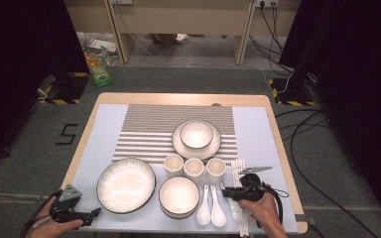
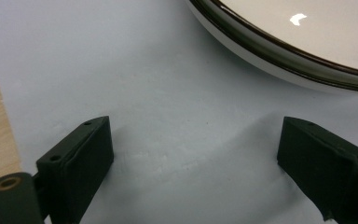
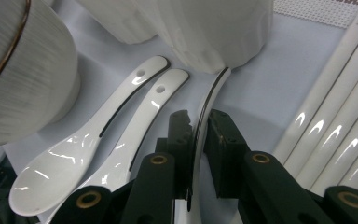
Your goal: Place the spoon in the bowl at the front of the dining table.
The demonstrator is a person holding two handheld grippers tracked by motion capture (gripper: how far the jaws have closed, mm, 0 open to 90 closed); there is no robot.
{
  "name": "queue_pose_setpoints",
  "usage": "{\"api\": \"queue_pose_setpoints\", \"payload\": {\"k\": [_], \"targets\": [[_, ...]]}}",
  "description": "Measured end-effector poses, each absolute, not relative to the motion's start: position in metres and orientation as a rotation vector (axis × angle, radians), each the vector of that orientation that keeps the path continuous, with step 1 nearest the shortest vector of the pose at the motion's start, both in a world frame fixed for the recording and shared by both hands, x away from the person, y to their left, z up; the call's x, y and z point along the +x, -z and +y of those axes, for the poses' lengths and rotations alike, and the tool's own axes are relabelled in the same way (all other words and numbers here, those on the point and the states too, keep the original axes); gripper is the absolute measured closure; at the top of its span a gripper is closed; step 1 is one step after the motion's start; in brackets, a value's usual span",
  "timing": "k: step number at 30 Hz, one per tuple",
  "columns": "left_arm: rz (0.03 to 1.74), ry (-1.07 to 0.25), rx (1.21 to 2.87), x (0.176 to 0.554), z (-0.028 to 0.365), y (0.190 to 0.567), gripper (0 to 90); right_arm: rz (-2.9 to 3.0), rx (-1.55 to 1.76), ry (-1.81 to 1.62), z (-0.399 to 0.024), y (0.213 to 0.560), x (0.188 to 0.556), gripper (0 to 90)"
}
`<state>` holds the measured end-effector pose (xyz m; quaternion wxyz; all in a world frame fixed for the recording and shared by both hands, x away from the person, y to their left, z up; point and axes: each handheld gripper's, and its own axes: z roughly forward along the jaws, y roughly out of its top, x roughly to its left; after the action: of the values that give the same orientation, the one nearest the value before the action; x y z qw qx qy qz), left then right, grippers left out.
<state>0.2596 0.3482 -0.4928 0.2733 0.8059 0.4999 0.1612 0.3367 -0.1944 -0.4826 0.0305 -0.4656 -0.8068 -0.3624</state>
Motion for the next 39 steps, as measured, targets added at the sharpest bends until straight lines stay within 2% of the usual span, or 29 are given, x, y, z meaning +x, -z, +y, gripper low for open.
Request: {"api": "queue_pose_setpoints", "payload": {"k": [7,20,26,39], "targets": [[1.345,-0.432,2.169,0.259,0.348,0.493,9.3,-2.425,-1.406,1.2,-0.199,0.474,0.331,84.9],[1.348,-0.428,2.175,0.26,0.348,0.492,9.1,-2.403,-1.307,1.333,-0.202,0.444,0.32,85.2],[1.346,-0.435,2.164,0.26,0.348,0.493,9.1,-2.427,-1.299,1.393,-0.206,0.42,0.324,85.2],[1.349,-0.426,2.174,0.26,0.348,0.492,9.1,-2.423,-1.313,1.483,-0.21,0.39,0.339,85.2]]}}
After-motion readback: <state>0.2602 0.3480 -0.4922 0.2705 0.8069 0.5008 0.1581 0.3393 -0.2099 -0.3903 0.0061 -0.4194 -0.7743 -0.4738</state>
